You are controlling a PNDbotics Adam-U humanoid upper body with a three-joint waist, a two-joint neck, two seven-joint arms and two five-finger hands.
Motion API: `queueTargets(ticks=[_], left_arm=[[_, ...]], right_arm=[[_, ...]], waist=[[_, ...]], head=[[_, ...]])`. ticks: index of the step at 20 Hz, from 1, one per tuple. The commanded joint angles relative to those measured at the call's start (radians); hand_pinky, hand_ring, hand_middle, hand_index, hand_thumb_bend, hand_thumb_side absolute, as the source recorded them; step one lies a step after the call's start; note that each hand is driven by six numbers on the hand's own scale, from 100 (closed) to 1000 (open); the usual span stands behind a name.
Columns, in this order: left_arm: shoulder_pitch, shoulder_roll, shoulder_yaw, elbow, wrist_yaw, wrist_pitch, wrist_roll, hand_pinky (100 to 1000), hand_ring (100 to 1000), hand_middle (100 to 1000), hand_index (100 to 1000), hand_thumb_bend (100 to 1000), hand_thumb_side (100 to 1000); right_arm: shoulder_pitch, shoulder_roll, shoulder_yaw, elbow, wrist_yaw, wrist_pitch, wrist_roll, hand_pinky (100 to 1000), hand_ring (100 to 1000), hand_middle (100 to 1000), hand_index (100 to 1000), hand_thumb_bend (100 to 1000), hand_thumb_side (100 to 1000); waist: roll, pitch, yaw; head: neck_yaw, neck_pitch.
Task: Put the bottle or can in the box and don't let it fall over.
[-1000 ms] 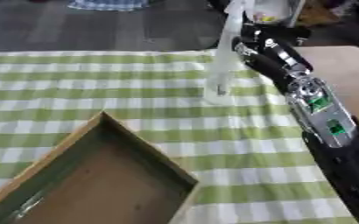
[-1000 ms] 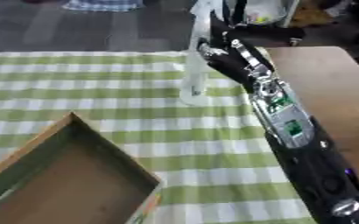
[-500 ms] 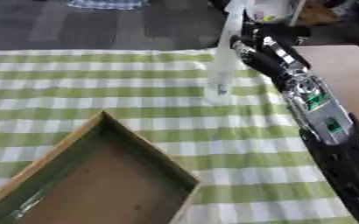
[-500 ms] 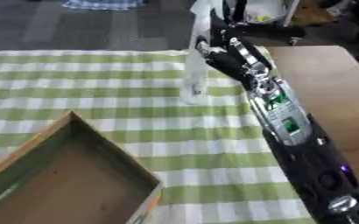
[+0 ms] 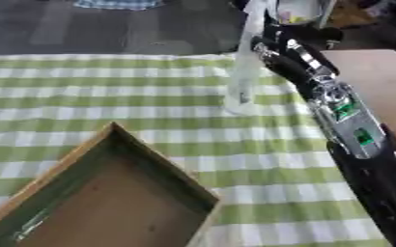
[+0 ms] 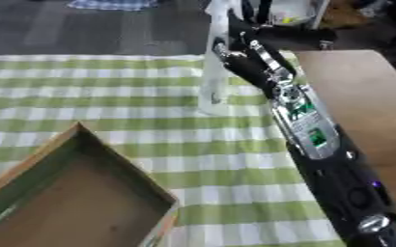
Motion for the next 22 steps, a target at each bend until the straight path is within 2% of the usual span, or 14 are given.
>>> queueTargets(ticks=[1,5,16,22], left_arm=[[-0.008,0.017,0.003,-0.010,0.000,-0.002,-0.004,1000,628,809,795,183,864],[-0.007,0.016,0.003,-0.010,0.000,-0.001,-0.006,1000,629,809,795,182,864],[-0.007,0.016,0.002,-0.010,-0.001,0.001,-0.013,1000,632,810,795,183,865],[-0.006,0.017,0.002,-0.010,-0.002,0.001,-0.017,1000,633,811,796,183,864]], right_arm=[[-0.022,-0.012,-0.003,-0.008,0.007,0.007,-0.004,961,1000,1000,1000,100,609],[-0.026,-0.011,-0.003,-0.003,0.022,0.018,-0.016,963,1000,1000,1000,100,590],[-0.038,-0.010,-0.001,-0.009,0.034,0.045,-0.040,973,1000,1000,1000,100,664],[-0.041,-0.008,0.000,-0.013,0.036,0.054,-0.042,976,1000,1000,1000,100,668]], waist=[[0.001,-0.015,0.000],[0.000,-0.014,-0.001],[0.000,-0.013,-0.004],[-0.001,-0.014,-0.004]], head=[[-0.002,-0.012],[-0.003,-0.012],[-0.003,-0.009],[-0.003,-0.010]])
